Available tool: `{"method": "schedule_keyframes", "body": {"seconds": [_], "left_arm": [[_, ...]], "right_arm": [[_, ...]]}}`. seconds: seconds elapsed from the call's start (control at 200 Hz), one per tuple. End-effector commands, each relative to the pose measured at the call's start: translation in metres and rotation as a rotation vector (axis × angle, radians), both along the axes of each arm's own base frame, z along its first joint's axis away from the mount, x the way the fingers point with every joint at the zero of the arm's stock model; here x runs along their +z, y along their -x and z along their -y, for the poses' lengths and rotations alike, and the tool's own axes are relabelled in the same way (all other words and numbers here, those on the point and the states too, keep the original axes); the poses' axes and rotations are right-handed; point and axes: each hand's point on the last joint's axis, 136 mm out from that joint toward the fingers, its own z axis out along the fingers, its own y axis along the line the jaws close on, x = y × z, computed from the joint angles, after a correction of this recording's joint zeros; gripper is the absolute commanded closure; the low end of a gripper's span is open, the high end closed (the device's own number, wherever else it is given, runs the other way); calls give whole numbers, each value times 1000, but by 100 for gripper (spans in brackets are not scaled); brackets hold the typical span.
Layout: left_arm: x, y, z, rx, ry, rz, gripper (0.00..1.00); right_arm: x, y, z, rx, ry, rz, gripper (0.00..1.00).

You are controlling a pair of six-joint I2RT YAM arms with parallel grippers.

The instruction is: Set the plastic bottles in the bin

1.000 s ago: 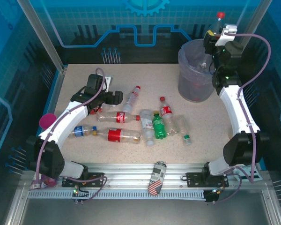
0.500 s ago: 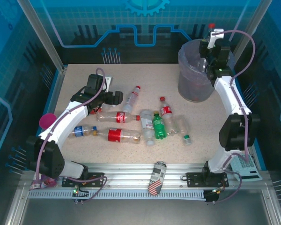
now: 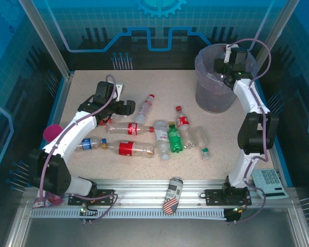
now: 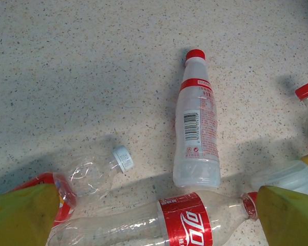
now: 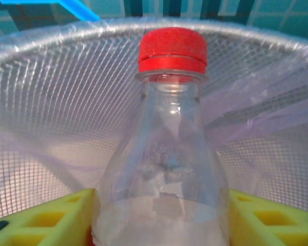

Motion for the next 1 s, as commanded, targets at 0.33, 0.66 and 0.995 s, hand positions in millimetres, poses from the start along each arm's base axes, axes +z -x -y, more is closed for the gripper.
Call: {"method": "schedule_keyframes", "body": {"seconds": [0.33, 0.66, 0.995], "left_arm": [[-15, 4, -1, -15, -40, -42, 1], [-18, 4, 0, -18, -42, -54, 1], [-23, 5, 4, -31, -41, -75, 1]], "right_arm": [[1, -1, 2, 15, -13, -48, 24], [67, 15, -5, 54, -6, 37, 5], [169, 78, -14, 77, 12, 194, 2]]}}
